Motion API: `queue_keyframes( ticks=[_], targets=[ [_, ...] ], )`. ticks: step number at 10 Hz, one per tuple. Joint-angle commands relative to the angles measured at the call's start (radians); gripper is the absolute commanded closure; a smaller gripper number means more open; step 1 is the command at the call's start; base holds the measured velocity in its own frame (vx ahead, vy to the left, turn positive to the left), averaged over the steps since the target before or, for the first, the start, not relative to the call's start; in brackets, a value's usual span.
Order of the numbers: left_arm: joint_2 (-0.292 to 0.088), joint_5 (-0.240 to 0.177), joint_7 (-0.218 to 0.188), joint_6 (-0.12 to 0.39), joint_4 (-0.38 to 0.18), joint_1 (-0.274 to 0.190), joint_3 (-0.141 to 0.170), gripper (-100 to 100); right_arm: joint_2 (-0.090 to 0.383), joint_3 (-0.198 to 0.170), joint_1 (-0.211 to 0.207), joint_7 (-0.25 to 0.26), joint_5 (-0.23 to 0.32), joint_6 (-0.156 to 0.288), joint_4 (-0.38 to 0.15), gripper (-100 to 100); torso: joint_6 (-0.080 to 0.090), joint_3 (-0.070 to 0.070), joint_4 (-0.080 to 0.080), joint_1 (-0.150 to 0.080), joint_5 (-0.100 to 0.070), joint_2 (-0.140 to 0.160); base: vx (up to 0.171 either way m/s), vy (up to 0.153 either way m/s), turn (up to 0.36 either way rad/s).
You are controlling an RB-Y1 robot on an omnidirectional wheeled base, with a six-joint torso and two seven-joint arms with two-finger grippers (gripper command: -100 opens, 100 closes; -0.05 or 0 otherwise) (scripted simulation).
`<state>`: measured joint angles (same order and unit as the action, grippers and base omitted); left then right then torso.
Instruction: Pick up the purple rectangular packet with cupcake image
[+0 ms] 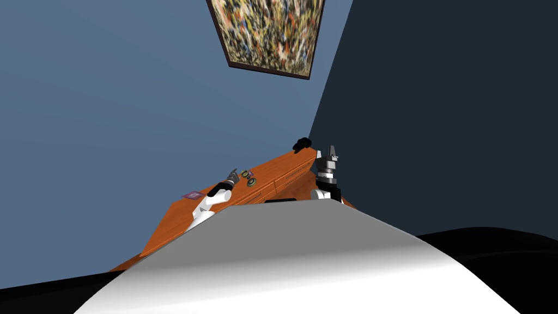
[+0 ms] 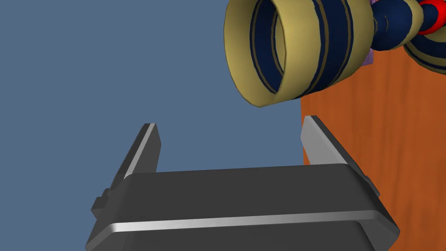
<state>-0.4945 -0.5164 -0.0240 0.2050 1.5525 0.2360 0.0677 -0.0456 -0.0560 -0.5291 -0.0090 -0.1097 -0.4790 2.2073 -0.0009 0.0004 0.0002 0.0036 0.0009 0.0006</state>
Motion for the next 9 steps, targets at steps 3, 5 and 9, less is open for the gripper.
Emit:
queue_keyframes(
  ticks=[3, 5, 9],
  targets=[
    [-0.038, -0.036, -0.015, 0.07, -0.109, -0.037, -0.001, -100, 0.0, 0.0, 0.0, 0.0, 0.0, 0.0, 0.0, 0, 0.001, 0.0, 0.0, -0.001, 0.0, -0.001, -0.019, 0.021, -0.115],
    [-0.069, -0.068, -0.027, 0.124, -0.149, -0.065, -0.002, -100, 0.0, 0.0, 0.0, 0.0, 0.0, 0.0, 0.0, 0, 0.001, 0.0, 0.0, 0.0, 0.0, -0.001, -0.023, 0.04, -0.172],
    [-0.127, -0.13, -0.053, 0.211, -0.272, -0.122, -0.006, -100, 0.0, 0.0, 0.0, 0.0, 0.0, 0.0, 0.0, 0, 0.0, 0.0, 0.0, -0.001, 0.0, -0.001, -0.024, 0.025, -0.14]
  ],
)
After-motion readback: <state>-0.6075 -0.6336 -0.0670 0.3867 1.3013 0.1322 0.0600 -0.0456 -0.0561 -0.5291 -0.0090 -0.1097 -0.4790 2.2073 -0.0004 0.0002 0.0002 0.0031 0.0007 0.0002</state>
